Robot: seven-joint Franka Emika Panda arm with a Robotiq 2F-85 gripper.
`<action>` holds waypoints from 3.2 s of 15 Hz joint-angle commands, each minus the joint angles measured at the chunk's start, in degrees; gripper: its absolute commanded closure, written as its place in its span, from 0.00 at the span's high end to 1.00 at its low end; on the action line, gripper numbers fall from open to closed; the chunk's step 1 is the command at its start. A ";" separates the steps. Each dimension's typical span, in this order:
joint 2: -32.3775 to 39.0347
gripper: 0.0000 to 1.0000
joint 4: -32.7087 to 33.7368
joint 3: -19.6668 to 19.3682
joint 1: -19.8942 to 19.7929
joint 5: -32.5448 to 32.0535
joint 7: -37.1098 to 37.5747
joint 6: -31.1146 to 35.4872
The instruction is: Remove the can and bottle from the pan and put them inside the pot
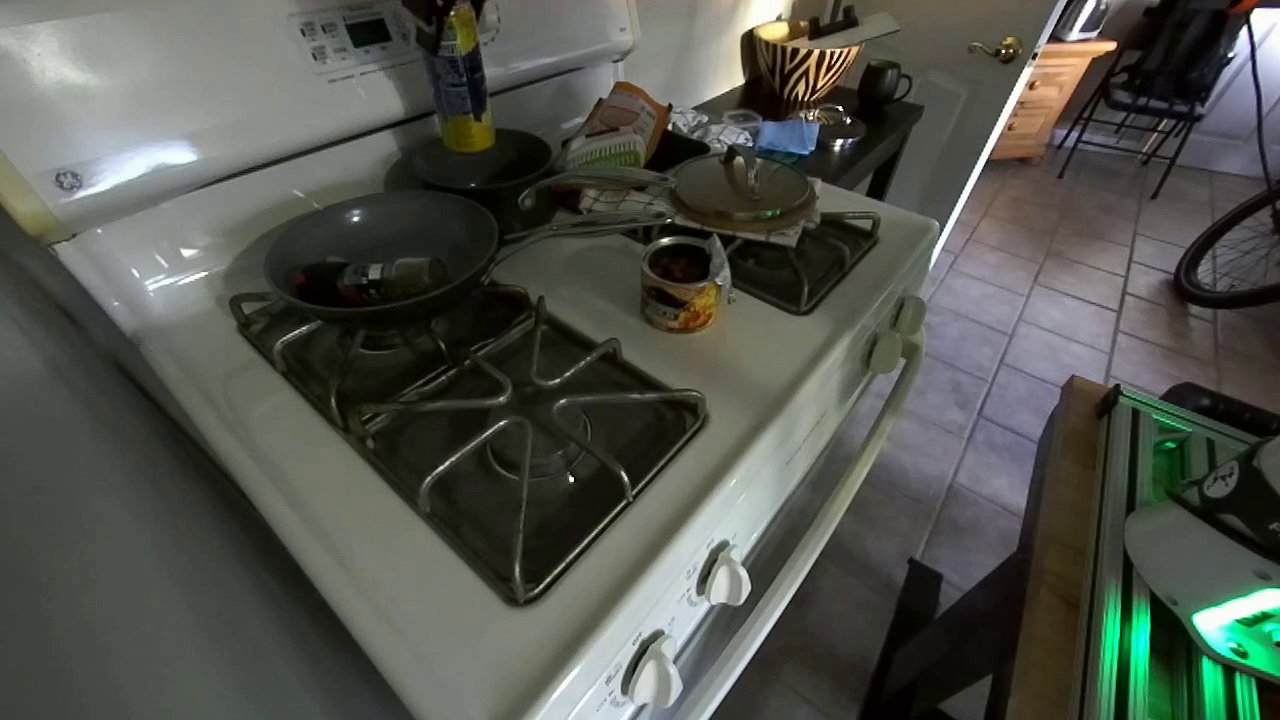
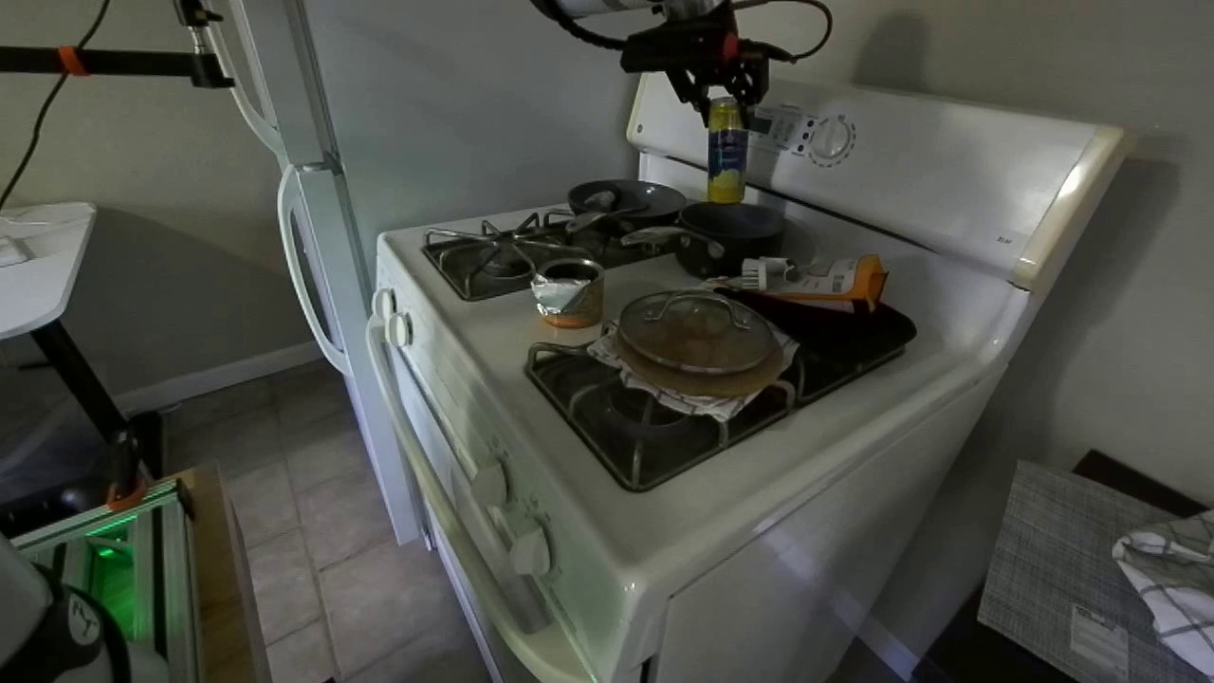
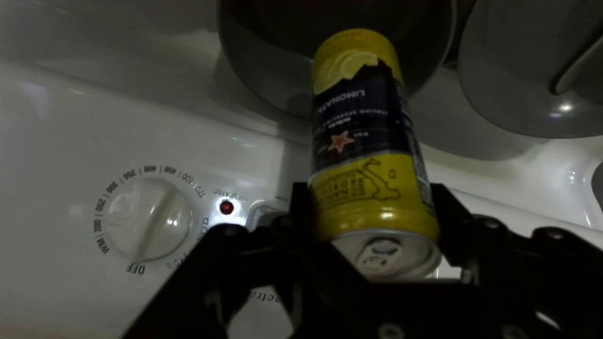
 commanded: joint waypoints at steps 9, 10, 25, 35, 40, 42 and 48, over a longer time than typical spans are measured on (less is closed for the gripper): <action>-0.69 0.38 -9.09 -2.51 0.77 -0.68 7.24 9.47; -0.69 0.38 -9.89 -2.70 0.80 -0.73 7.48 9.94; -1.55 1.00 -12.44 -1.71 0.39 0.41 6.44 8.97; -11.14 1.00 -13.79 8.66 1.40 5.26 -7.52 -2.83; -9.61 1.00 -12.07 9.54 2.34 5.44 -7.85 -3.39; -7.30 1.00 -12.15 9.25 2.61 3.86 -9.08 -1.52; 1.41 1.00 -9.46 10.33 3.03 4.07 -14.36 -0.57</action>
